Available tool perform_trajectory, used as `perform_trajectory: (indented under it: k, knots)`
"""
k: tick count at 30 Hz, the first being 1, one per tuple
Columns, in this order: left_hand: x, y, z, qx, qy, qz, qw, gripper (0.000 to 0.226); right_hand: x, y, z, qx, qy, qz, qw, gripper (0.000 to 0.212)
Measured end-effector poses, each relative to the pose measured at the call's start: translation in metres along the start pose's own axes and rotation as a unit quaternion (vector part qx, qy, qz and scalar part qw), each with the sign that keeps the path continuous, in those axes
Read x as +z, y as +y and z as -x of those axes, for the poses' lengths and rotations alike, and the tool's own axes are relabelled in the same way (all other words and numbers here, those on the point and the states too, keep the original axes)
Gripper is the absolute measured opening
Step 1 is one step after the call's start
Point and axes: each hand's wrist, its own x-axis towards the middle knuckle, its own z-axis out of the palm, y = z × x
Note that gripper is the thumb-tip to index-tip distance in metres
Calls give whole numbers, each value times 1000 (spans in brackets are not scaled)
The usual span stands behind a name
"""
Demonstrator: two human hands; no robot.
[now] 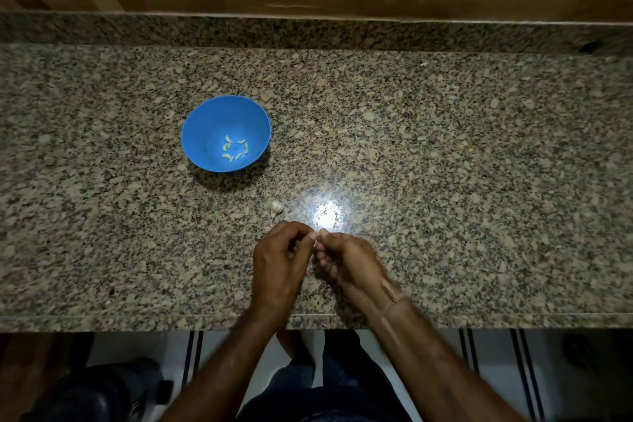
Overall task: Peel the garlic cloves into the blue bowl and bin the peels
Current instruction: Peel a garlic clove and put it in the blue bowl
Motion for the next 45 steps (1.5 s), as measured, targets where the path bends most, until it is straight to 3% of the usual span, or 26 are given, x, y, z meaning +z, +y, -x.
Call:
perform_trajectory:
  k: [2, 4, 6, 8, 12, 14, 16, 18, 20, 21, 22, 25, 27, 30, 35, 37, 42, 45]
  knots:
    - [2, 3, 2, -1, 5, -3, 1000, 8, 2, 3, 0, -1, 18, -14, 1000, 16]
    - [5, 2, 5, -45, 15, 30, 998, 9, 1, 4, 1, -85, 45, 79, 992, 23]
    - [4, 3, 5, -5, 12, 4, 1000, 9, 2, 1, 2, -130, 60, 134, 981, 26]
    - [4, 3, 2, 27, -2, -25, 999, 11, 3, -2, 2, -108, 55, 121, 985, 26]
    - [10, 2, -1, -153, -31, 112, 981, 16, 0, 0, -4, -205, 93, 278, 934, 30]
    - [11, 7, 0, -94, -8, 61, 994, 13, -1, -1, -5, -194, 105, 304, 927, 32]
    - [7, 8, -1, -27, 2, 0, 1000, 11, -1, -2, -7, -128, 80, 234, 961, 35]
    - [11, 2, -3, -82, -20, 18, 996, 12, 2, -2, -4, -111, 78, 214, 967, 36]
    - [15, 1, -3, -172, -63, 68, 981, 15, 1, 2, -6, -179, 109, 287, 935, 34]
    - [14, 2, -2, -173, -55, 73, 981, 16, 2, 3, -4, -205, 126, 331, 912, 32]
    - [13, 3, -2, -125, -39, 39, 991, 17, 3, 4, -4, -215, 141, 348, 902, 31]
    - [5, 5, 0, 94, -19, -94, 991, 12, 2, 5, -9, -153, 105, 241, 953, 33]
    - [3, 6, -2, 94, -15, -80, 992, 9, 1, 6, -11, -128, 101, 199, 966, 30]
    - [1, 11, -7, -57, 27, 28, 998, 11, -3, 7, -9, -225, 115, 329, 910, 34]
    - [1, 3, -4, -94, 6, 12, 996, 14, -2, 9, -9, -314, 92, 457, 827, 16]
    - [2, 3, -3, -104, 0, -1, 995, 14, -4, 12, -10, -328, 96, 470, 814, 19]
    - [1, 0, -6, -108, -41, -6, 993, 10, -3, 6, -6, -283, 51, 336, 897, 8]
    - [1, -2, -4, -102, -58, -15, 993, 11, -3, 4, -6, -268, 62, 315, 908, 8]
